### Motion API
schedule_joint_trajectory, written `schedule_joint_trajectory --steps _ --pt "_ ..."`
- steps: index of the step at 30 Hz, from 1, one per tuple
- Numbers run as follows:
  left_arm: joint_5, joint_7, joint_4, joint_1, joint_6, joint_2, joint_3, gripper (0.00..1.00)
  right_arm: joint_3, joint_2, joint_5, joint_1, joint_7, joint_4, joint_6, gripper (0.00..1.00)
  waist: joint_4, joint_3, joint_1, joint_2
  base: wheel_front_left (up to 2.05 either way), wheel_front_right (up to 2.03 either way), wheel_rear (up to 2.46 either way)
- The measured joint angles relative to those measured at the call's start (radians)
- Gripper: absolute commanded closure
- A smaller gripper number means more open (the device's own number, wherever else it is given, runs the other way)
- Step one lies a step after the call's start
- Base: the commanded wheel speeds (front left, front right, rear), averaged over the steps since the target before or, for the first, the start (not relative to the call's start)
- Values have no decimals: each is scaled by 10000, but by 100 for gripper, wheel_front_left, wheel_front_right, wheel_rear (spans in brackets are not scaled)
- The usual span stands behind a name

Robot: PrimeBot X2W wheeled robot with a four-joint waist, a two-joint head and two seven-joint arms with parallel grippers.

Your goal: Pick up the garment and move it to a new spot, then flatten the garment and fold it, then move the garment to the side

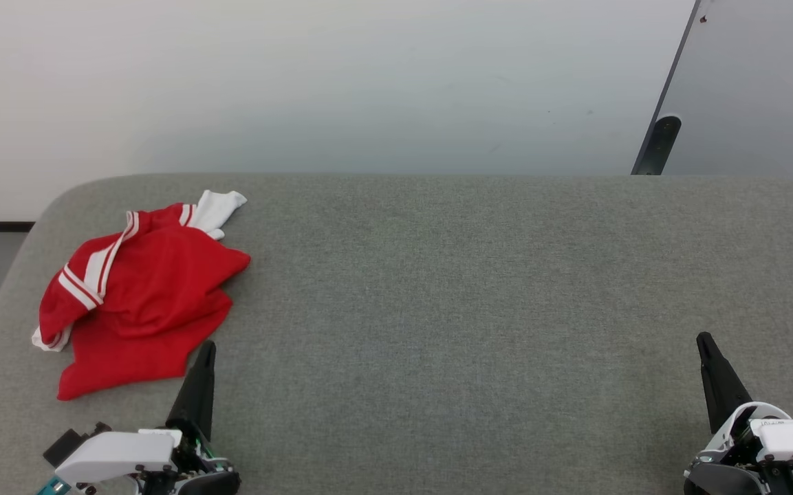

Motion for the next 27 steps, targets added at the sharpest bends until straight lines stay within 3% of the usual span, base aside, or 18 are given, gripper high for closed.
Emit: schedule_joint_trajectory --steps 22,23,27 --pt "0 0 0 0 0 0 0 100 0 0 0 0 -2 0 0 100 0 0 0 0 0 0 0" --pt "0 -4 25 23 2 -8 -4 0 -4 2 -2 8 0 31 0 0 0 0 0 0 0 0 0" --pt "2 -6 368 358 19 -107 -33 0 -17 33 -4 301 4 384 -4 0 -1 1 0 0 0 0 0"
